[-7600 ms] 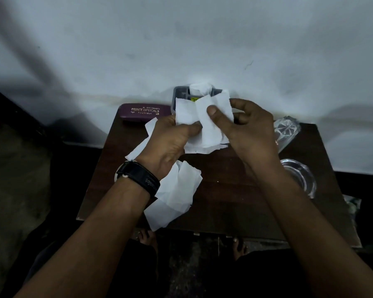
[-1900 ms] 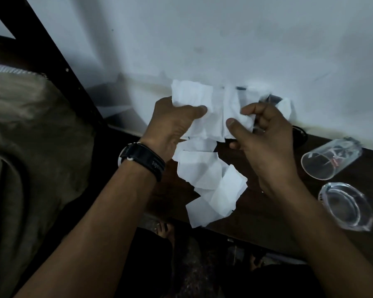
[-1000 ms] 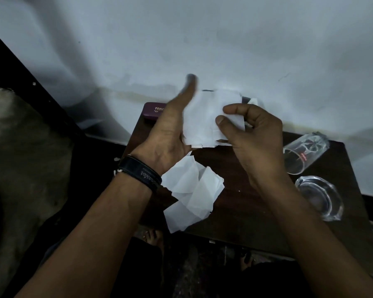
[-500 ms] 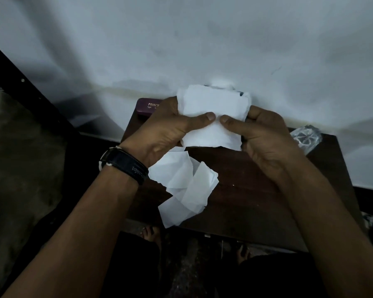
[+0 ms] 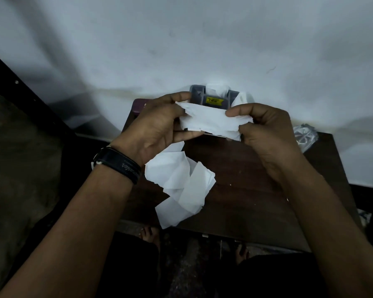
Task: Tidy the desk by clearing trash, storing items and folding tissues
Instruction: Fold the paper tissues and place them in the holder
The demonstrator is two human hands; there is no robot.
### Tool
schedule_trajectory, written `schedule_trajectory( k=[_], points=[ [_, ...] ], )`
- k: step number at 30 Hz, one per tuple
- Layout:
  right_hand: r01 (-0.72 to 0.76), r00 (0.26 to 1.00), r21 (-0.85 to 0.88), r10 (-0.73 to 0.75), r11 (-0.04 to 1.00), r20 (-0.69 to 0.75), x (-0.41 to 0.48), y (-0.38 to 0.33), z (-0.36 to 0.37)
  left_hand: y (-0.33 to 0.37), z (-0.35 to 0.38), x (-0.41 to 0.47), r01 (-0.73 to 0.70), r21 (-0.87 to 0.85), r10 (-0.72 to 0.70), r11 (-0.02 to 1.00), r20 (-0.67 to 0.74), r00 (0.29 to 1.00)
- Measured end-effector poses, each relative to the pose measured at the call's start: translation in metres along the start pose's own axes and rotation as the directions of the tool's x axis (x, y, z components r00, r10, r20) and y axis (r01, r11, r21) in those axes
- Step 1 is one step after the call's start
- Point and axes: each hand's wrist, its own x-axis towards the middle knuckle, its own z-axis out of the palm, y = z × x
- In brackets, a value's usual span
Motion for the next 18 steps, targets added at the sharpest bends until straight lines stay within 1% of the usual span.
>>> schedule_trajectory(
  k=[2,4,6,8,9,10,11,13,14,15,16,18],
  points=[
    [0.024,1.000,-0.025,-0.024,0.999,-0.002,0.000,0.000,0.001,0.002,0.000,-0.002,0.041,-0.086,-0.037,0.995,0.050,0.998],
    [0.027,1.000,-0.048,-0.028,0.998,-0.006,0.001,0.002,0.003,0.003,0.000,-0.001,0.091,-0.114,-0.086,0.989,0.050,0.995],
    [0.022,1.000,-0.062,-0.022,0.998,0.000,0.001,0.002,0.004,0.003,0.004,-0.002,0.102,-0.030,-0.102,0.994,0.003,0.995],
    [-0.007,1.000,-0.028,0.007,1.000,0.026,0.000,0.000,0.005,0.000,0.007,-0.003,0.048,0.108,-0.047,0.993,-0.011,0.999],
    [-0.041,0.998,0.044,0.039,0.998,0.048,0.001,-0.001,0.005,-0.003,0.008,-0.004,0.021,0.143,-0.020,0.990,-0.008,1.000],
    [-0.102,0.992,0.163,0.089,0.981,0.086,0.002,-0.002,0.005,-0.006,0.008,-0.003,0.004,0.158,-0.002,0.987,-0.012,1.000],
    [-0.166,0.982,0.299,0.129,0.940,0.139,0.002,-0.004,0.005,-0.007,0.009,-0.003,-0.006,0.155,0.009,0.988,-0.020,1.000],
    [-0.264,0.959,0.521,0.161,0.812,0.234,0.000,-0.009,0.004,-0.006,0.012,-0.004,-0.007,0.113,0.009,0.994,-0.020,1.000],
    [-0.289,0.950,0.579,0.151,0.763,0.274,-0.002,-0.012,0.003,-0.006,0.014,-0.005,0.003,0.083,-0.003,0.997,-0.006,1.000],
    [-0.303,0.942,0.605,0.134,0.736,0.308,-0.004,-0.014,0.004,-0.005,0.016,-0.005,0.019,0.061,-0.020,0.998,0.015,1.000],
    [-0.297,0.940,0.615,0.112,0.731,0.322,-0.006,-0.015,0.007,-0.006,0.018,-0.005,0.035,0.052,-0.036,0.998,0.035,0.999],
    [-0.243,0.962,0.580,0.116,0.777,0.249,-0.003,-0.015,0.014,-0.008,0.019,-0.006,0.043,0.048,-0.046,0.998,0.055,0.997]
  ],
)
